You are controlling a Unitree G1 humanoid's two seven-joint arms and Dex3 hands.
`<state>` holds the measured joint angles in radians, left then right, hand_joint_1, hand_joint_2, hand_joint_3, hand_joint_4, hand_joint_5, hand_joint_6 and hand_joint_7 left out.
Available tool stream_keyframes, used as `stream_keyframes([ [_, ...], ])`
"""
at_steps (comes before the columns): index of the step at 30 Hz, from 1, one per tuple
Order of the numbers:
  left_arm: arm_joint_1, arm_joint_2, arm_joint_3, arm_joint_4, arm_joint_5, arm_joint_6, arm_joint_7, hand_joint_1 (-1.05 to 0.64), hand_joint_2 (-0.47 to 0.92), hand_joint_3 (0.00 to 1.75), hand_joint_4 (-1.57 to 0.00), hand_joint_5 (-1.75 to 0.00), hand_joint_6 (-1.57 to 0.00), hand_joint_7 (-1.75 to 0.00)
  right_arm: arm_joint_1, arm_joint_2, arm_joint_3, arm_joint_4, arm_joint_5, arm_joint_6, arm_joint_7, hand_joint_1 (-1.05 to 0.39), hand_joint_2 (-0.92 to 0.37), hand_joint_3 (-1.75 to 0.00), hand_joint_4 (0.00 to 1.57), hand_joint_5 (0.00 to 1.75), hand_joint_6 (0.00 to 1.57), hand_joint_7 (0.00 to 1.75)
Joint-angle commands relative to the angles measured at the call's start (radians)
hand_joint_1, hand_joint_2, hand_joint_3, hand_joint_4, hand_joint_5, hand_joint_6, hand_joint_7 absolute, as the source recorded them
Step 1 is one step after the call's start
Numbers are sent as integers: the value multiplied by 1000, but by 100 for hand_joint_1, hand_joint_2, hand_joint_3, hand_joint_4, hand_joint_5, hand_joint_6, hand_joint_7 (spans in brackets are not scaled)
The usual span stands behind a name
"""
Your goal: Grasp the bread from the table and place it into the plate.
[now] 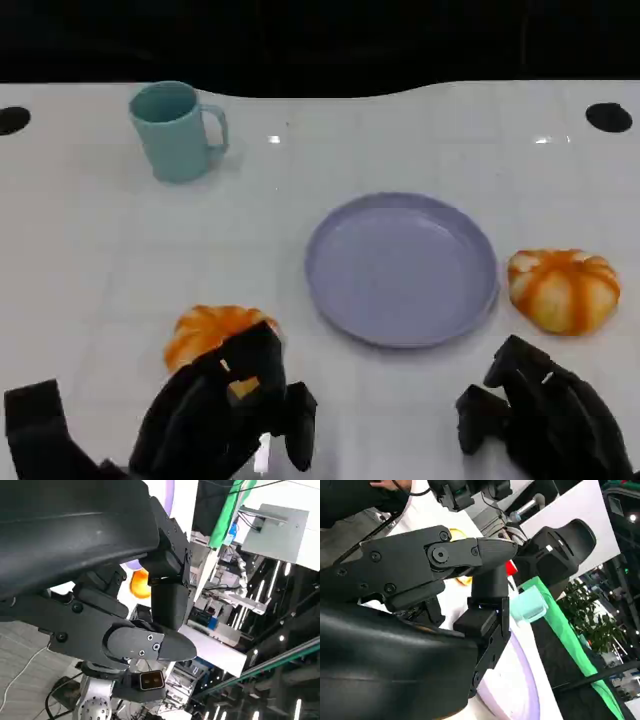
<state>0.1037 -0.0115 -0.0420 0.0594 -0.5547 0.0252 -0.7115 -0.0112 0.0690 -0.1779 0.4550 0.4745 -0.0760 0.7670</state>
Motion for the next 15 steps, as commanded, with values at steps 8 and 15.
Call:
stream_keyframes([
  [8, 6, 8, 10, -14, 3, -10, -9, -66, 92, 23, -87, -175, -63, -175, 4, -12, 1, -4, 0, -6, -2, -57, -92, -25, 77, 171, 69, 143],
  [15, 5, 8, 12, -12, -2, -9, -13, -66, 92, 23, -88, -175, -63, -175, 3, -12, 0, 0, -2, -10, -2, -57, -92, -26, 77, 170, 69, 143],
])
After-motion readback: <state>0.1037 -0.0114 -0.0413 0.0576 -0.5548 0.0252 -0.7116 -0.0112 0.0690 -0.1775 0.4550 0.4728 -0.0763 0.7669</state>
